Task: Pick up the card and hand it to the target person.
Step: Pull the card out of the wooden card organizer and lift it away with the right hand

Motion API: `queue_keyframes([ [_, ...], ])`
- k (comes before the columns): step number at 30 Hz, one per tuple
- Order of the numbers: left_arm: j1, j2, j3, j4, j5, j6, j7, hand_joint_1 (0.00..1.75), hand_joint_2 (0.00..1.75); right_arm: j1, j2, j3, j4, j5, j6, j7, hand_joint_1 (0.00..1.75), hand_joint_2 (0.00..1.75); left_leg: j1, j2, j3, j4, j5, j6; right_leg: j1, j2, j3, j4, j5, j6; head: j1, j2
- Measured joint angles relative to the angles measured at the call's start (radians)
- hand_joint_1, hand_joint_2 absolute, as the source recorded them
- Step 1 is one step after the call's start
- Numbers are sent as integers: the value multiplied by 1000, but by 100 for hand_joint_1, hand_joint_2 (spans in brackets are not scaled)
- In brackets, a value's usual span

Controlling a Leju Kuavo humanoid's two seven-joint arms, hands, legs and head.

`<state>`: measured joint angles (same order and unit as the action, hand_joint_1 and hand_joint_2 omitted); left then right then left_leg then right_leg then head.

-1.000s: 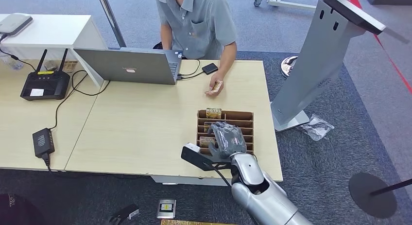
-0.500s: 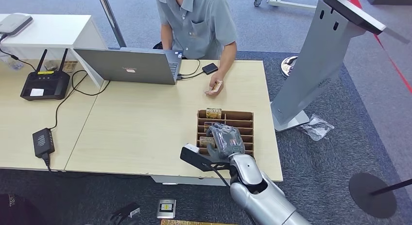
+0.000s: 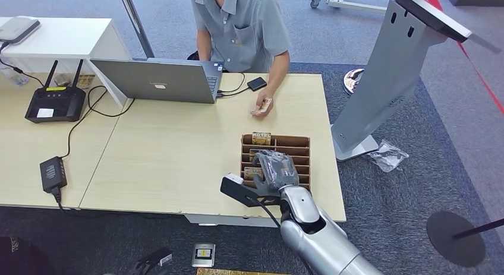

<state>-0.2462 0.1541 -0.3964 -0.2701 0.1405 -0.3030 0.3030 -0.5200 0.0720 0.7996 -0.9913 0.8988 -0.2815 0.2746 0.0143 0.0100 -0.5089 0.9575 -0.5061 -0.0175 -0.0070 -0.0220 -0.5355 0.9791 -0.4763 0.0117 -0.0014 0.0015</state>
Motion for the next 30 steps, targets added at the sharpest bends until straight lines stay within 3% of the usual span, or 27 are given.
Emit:
queue_keyframes([
  [21,16,2,0,0,14,0,-7,0,0,-13,21,5,23,5,22,-4,97,175,0,0,0,0,0,0,0,0,0,0,0,0,0,0],
  [30,24,2,0,0,19,0,-8,0,0,-13,24,6,23,8,29,3,109,175,0,0,0,0,0,0,0,0,0,0,0,0,0,0],
])
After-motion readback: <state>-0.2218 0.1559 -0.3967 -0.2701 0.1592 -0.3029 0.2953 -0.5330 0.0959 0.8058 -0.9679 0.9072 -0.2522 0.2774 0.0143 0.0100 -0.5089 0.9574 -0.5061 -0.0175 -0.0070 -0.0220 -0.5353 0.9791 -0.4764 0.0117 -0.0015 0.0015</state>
